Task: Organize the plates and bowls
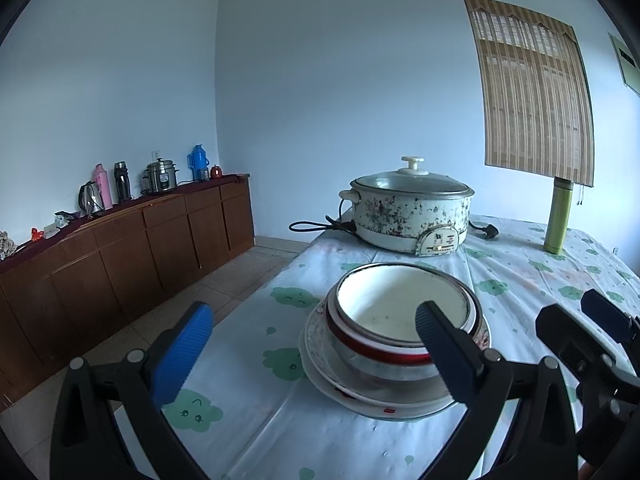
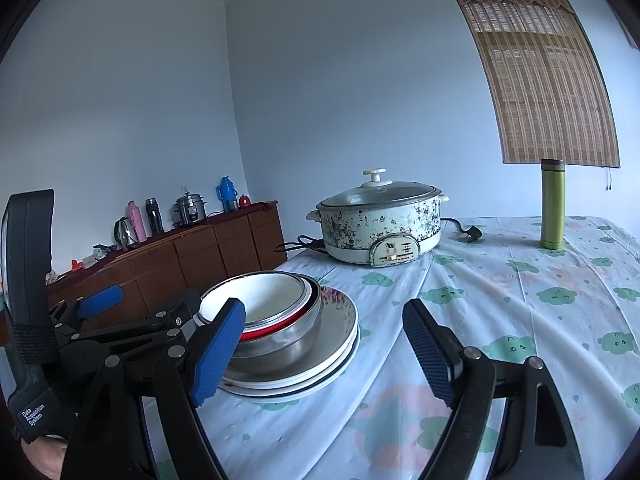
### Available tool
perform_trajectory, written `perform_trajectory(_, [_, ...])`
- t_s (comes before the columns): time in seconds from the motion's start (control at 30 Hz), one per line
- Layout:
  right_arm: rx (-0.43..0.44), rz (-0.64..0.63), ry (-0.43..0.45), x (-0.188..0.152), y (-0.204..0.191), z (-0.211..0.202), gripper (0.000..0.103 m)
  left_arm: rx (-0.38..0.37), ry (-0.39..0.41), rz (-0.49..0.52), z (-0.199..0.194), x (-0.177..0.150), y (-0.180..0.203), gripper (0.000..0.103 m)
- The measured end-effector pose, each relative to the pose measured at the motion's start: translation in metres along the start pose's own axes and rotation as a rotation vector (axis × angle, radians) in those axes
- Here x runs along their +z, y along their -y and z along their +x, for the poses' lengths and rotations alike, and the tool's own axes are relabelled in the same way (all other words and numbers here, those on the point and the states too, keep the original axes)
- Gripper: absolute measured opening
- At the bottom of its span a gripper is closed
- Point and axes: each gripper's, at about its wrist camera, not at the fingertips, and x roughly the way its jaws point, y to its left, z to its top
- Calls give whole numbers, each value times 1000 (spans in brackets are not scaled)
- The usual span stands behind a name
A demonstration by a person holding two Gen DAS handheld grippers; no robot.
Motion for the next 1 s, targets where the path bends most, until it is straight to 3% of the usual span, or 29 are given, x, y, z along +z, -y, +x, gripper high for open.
perform_trajectory(1.0, [-5,-13,3,-2,-1,1,83,4,-17,9,1,1,2,103])
